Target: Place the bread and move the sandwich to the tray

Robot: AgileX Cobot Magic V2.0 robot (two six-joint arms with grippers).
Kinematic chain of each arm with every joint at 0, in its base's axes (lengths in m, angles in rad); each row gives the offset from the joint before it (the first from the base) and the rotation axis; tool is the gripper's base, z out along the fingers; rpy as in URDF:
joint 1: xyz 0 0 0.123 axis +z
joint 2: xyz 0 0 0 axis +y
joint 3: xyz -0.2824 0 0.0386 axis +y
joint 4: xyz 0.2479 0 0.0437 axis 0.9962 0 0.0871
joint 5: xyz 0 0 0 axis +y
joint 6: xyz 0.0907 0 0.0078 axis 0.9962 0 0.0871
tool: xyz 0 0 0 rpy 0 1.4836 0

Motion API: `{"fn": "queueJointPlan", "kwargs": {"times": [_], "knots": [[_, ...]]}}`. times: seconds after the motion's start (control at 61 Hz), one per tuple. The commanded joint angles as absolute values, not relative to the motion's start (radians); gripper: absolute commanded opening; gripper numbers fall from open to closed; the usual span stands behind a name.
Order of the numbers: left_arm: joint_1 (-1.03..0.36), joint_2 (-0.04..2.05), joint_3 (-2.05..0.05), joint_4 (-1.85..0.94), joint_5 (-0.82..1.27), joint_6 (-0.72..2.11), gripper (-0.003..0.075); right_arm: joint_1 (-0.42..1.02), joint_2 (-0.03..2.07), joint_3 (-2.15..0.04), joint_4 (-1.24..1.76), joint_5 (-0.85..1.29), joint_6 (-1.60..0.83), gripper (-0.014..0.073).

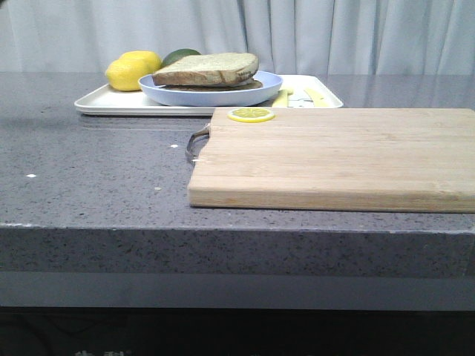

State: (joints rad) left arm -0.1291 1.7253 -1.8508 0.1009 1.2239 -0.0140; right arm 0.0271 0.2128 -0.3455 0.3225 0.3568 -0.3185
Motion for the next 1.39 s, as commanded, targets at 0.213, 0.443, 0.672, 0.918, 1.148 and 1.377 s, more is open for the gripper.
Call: {"fn": "queueJointPlan", "kwargs": {"times": [0.213, 0.443, 0.672, 0.918, 1.148, 1.377], "knots": [[-0.036, 1.368, -1.477, 0.059, 0.949, -0.037, -0.0019, 0.022, 0.22, -0.371, 0.332, 0.285, -0.328, -0.0078], [-0.031, 1.131, -1.147, 0.048, 0.748, -0.037, -0.0019, 0.022, 0.22, -0.371, 0.332, 0.286, -0.328, -0.0078], [-0.031, 0.818, -0.813, 0.0, 0.506, -0.037, -0.0019, 0.022, 0.22, -0.371, 0.332, 0.286, -0.328, -0.0078], [-0.031, 0.427, -0.586, 0.0, 0.463, -0.037, -0.0019, 0.022, 0.22, -0.371, 0.332, 0.287, -0.328, -0.0078], [-0.031, 0.182, -0.49, 0.0, 0.439, -0.037, -0.0019, 0.022, 0.22, -0.371, 0.332, 0.287, -0.328, -0.0078], [-0.031, 0.136, -0.485, 0.0, 0.373, -0.037, -0.0019, 0.022, 0.22, -0.371, 0.332, 0.289, -0.328, -0.0078]]}}
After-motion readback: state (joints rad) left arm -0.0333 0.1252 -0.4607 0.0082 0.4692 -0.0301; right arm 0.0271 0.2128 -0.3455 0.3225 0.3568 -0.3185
